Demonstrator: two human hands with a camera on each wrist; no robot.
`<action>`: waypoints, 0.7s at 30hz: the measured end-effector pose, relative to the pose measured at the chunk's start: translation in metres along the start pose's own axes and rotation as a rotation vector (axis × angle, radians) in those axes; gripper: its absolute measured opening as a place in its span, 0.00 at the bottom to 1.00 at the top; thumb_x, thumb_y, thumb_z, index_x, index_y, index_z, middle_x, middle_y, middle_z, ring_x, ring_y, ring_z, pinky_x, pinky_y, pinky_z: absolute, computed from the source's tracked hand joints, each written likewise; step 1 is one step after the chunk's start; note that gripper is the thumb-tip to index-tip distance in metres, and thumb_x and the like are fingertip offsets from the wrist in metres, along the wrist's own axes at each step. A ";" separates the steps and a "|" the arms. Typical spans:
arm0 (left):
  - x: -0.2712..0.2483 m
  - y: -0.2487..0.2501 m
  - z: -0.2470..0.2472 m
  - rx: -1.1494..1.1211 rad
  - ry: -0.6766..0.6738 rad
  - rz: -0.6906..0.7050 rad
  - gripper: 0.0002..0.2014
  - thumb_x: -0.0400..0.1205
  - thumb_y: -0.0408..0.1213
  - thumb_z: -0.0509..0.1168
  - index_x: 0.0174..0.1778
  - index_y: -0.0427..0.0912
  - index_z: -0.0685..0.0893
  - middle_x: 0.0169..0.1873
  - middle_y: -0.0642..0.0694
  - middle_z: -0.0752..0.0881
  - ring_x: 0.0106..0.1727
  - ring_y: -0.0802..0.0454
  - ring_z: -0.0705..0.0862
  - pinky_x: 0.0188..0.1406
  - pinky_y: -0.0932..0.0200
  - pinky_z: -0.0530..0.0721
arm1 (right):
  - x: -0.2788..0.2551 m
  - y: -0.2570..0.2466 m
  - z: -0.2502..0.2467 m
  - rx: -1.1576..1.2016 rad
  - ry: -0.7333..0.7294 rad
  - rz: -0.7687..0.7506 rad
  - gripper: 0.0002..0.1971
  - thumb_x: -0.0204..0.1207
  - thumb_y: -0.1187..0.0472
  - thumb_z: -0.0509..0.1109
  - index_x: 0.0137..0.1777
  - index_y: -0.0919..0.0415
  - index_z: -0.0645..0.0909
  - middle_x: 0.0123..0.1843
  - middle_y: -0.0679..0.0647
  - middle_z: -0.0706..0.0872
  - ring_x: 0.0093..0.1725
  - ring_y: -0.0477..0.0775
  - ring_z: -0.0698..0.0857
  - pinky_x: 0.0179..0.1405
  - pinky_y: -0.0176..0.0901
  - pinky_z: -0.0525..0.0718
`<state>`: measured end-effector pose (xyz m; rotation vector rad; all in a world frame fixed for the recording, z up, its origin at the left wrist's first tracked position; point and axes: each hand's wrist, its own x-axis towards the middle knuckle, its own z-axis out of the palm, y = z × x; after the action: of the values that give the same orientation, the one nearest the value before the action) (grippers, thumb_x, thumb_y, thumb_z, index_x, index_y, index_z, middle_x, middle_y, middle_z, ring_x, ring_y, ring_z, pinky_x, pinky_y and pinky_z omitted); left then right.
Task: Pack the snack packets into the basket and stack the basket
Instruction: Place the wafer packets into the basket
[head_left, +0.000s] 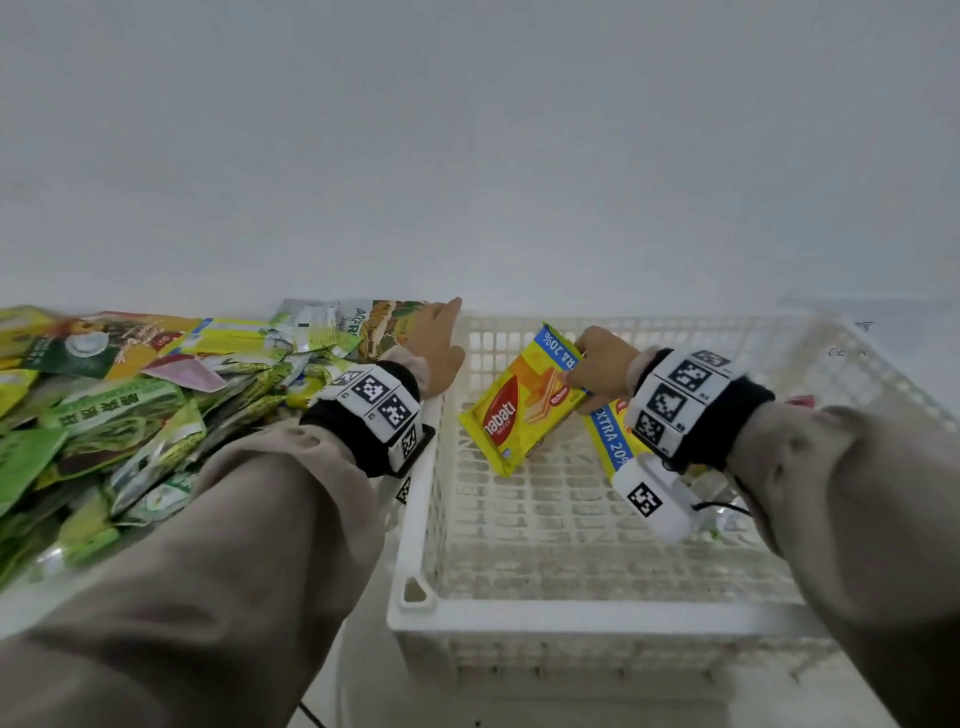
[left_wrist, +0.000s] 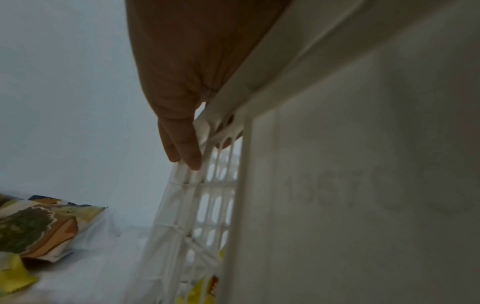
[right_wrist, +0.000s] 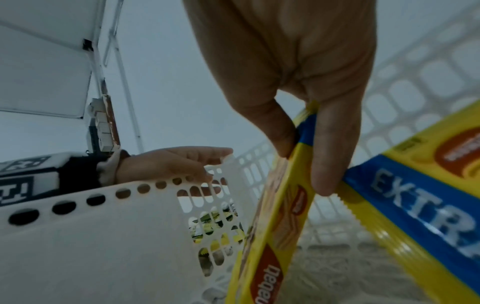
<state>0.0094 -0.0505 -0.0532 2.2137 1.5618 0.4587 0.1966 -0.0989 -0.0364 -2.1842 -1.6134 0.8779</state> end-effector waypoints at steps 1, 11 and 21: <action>0.001 0.000 0.000 -0.007 -0.001 0.000 0.31 0.82 0.29 0.53 0.81 0.42 0.50 0.80 0.41 0.52 0.81 0.46 0.53 0.78 0.52 0.55 | 0.000 0.000 0.002 0.066 0.012 0.012 0.07 0.78 0.67 0.65 0.50 0.64 0.68 0.43 0.62 0.80 0.29 0.58 0.84 0.13 0.37 0.78; 0.005 -0.004 0.003 -0.071 0.012 -0.011 0.30 0.82 0.32 0.55 0.81 0.45 0.53 0.79 0.42 0.55 0.76 0.43 0.63 0.75 0.51 0.64 | -0.007 -0.003 0.015 0.335 -0.050 -0.028 0.30 0.80 0.72 0.59 0.78 0.53 0.51 0.51 0.60 0.73 0.48 0.63 0.82 0.42 0.57 0.88; 0.006 -0.003 0.004 -0.087 0.040 -0.007 0.30 0.82 0.31 0.55 0.81 0.45 0.54 0.78 0.40 0.56 0.77 0.44 0.61 0.73 0.53 0.63 | -0.004 0.012 0.029 -0.725 -0.137 -0.120 0.20 0.81 0.49 0.59 0.60 0.67 0.77 0.46 0.57 0.83 0.37 0.54 0.78 0.29 0.40 0.72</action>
<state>0.0104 -0.0448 -0.0578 2.1455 1.5402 0.5612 0.1866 -0.1101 -0.0644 -2.4551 -2.3848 0.4450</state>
